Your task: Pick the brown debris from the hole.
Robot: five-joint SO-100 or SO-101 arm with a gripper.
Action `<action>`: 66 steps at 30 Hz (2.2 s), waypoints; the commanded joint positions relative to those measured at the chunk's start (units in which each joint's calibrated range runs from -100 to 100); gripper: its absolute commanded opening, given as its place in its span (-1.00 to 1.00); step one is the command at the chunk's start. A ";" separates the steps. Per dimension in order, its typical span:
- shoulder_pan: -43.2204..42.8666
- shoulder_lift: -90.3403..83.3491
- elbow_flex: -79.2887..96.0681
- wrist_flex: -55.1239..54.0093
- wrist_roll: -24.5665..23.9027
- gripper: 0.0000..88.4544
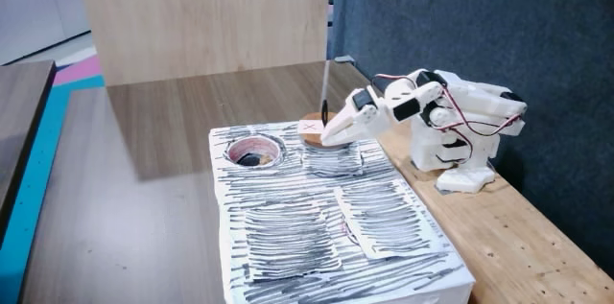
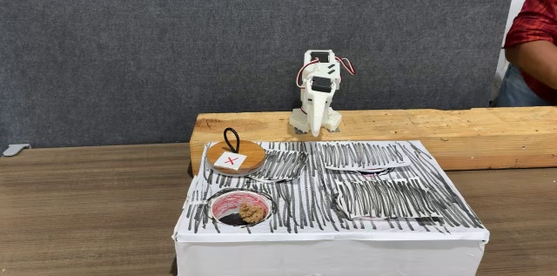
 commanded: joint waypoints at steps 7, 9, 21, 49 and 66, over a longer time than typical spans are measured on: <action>-2.89 -0.85 -2.77 20.26 4.25 -0.40; -2.75 -0.85 -2.77 20.26 4.25 -0.56; -2.97 -0.85 -2.86 20.17 4.30 -0.76; -2.38 30.23 -38.26 20.76 5.75 -0.53; 12.89 99.57 -107.20 35.27 -3.96 -0.52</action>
